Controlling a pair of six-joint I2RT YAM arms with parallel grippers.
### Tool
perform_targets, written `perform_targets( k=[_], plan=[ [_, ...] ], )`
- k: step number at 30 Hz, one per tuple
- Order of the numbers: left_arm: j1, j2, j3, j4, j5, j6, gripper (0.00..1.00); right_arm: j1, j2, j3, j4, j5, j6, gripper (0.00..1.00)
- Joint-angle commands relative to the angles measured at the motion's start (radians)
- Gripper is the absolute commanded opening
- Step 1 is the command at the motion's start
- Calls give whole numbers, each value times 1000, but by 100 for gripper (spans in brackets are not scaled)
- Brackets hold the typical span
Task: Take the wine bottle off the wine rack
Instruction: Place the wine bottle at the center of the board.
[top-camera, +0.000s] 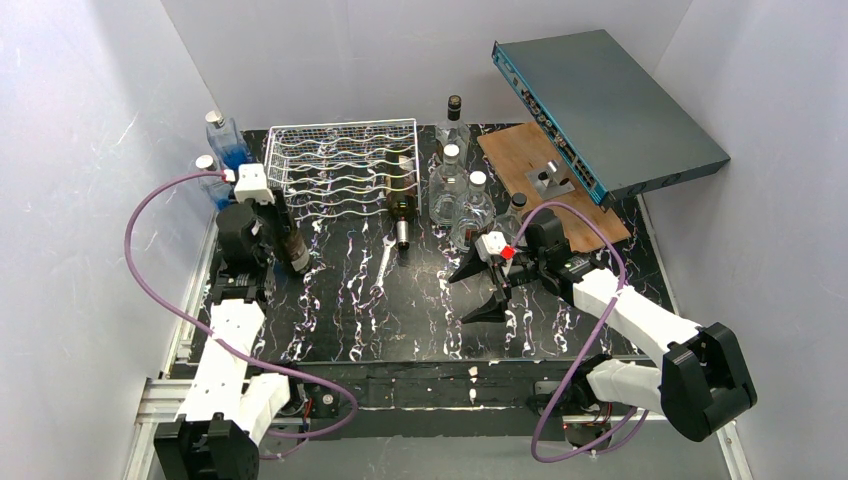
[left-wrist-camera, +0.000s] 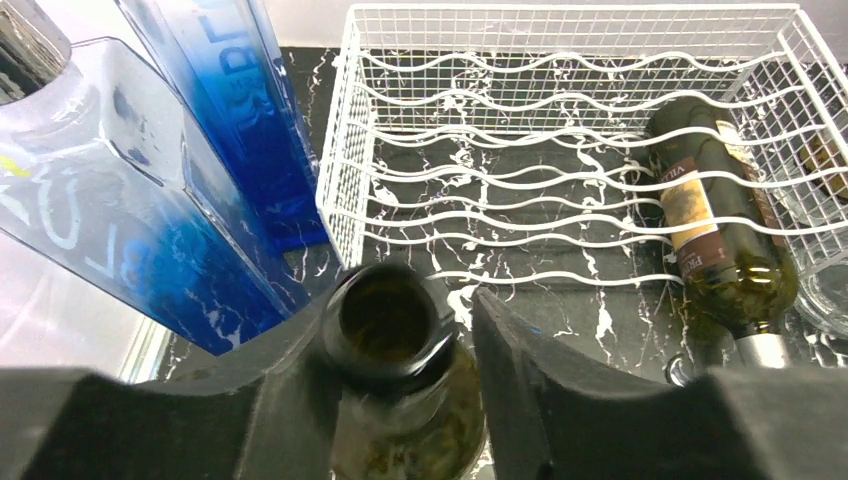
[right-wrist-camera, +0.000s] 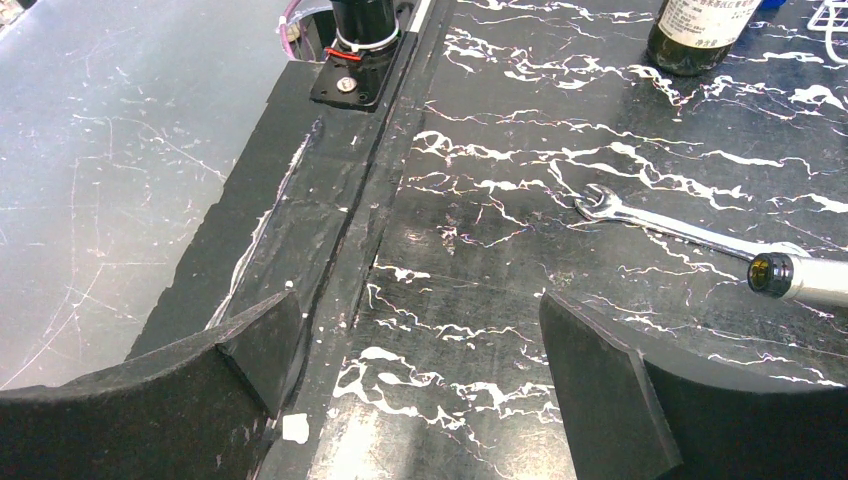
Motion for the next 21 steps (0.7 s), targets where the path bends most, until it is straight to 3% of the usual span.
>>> perform_targets(
  k=[1,12,21],
  plan=[
    [6,-43,-25,24,-24,-15,52,-5,-21,1,4,-19,-13,98],
    [6,-126,-25,-23,-79,-67,97,-8,-21,1,1,-21,-13,98],
    [6,-192,121,-327,-112,-216,98,-14,-19,3,-8,-22,-21,98]
  ],
)
